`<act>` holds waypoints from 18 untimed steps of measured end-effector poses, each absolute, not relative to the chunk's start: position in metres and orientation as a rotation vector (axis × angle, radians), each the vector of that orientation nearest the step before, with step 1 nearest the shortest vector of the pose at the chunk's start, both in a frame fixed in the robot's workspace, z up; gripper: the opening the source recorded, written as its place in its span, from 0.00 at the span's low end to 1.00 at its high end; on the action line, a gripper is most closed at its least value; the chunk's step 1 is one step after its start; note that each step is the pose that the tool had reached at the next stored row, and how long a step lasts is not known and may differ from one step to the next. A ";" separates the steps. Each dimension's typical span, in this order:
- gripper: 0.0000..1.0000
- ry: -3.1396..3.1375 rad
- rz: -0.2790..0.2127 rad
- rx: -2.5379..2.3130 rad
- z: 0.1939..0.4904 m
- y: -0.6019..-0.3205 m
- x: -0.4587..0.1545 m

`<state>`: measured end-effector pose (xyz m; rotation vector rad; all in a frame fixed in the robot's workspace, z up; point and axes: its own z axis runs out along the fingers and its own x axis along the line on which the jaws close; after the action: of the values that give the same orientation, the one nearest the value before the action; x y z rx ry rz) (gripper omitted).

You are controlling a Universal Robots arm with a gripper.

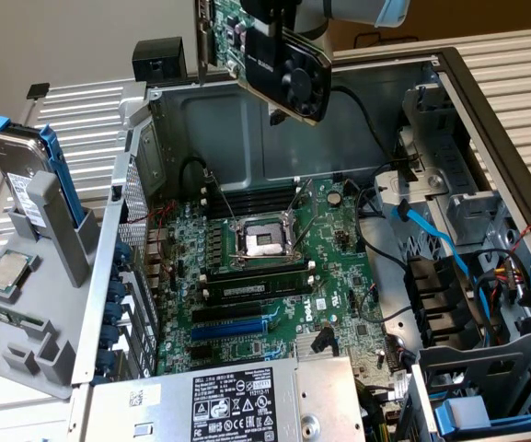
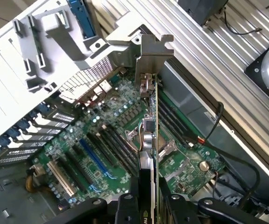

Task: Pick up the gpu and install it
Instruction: 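Insert the gpu into the slot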

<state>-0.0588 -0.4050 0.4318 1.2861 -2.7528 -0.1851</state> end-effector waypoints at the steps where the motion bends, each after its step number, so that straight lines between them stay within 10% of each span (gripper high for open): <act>1: 0.27 -2.741 -0.185 1.311 0.432 -0.405 -0.059; 18: 0.27 -2.503 -0.185 1.708 0.432 -0.405 -0.059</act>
<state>-0.0587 -0.4051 0.4319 1.7079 -2.5027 -0.1848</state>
